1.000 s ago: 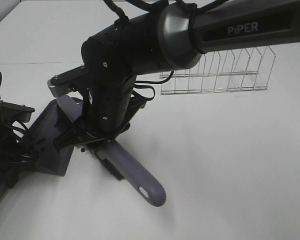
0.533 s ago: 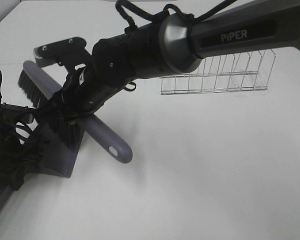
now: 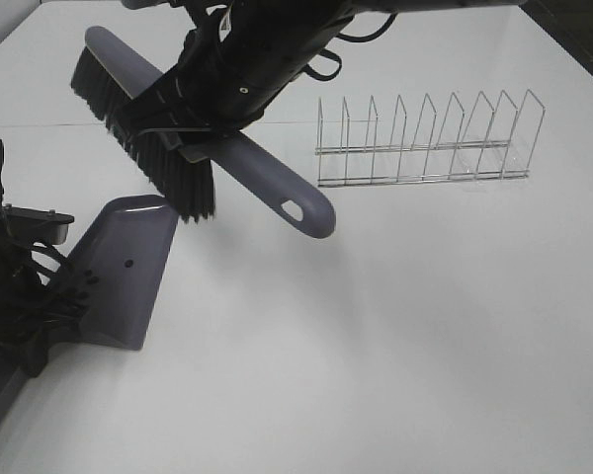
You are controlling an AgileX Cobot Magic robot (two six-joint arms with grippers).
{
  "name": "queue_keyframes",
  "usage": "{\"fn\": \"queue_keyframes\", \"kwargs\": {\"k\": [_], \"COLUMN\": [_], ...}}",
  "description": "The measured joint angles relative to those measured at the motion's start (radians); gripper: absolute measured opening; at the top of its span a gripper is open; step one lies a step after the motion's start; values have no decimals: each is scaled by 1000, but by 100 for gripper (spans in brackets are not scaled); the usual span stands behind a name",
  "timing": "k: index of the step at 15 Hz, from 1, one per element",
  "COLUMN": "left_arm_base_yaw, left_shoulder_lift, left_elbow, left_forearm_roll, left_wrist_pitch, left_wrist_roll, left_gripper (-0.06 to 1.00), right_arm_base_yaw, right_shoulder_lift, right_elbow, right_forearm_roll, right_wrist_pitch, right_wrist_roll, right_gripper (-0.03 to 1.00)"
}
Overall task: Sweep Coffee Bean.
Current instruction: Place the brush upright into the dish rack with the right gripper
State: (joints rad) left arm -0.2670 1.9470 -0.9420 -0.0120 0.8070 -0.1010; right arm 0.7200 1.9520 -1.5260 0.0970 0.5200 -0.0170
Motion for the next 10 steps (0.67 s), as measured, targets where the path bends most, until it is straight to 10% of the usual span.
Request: {"fn": "queue_keyframes", "kwargs": {"k": [5,10], "left_arm_base_yaw": [0,0], "left_shoulder_lift": [0,0], "left_elbow": [0,0], "left_forearm_roll": [-31,-116], "left_wrist_pitch": [-20,-87], "left_wrist_roll": [-21,-28], "left_gripper": [33,33], "right_arm_base_yaw": [-125,-233], "right_shoulder_lift": [-121,-270], "right_elbow": [2,213], "right_forearm_roll": [-8,-11], "right_wrist_pitch": [286,339], "right_wrist_roll": [58,106], "right_gripper": [29,29]}}
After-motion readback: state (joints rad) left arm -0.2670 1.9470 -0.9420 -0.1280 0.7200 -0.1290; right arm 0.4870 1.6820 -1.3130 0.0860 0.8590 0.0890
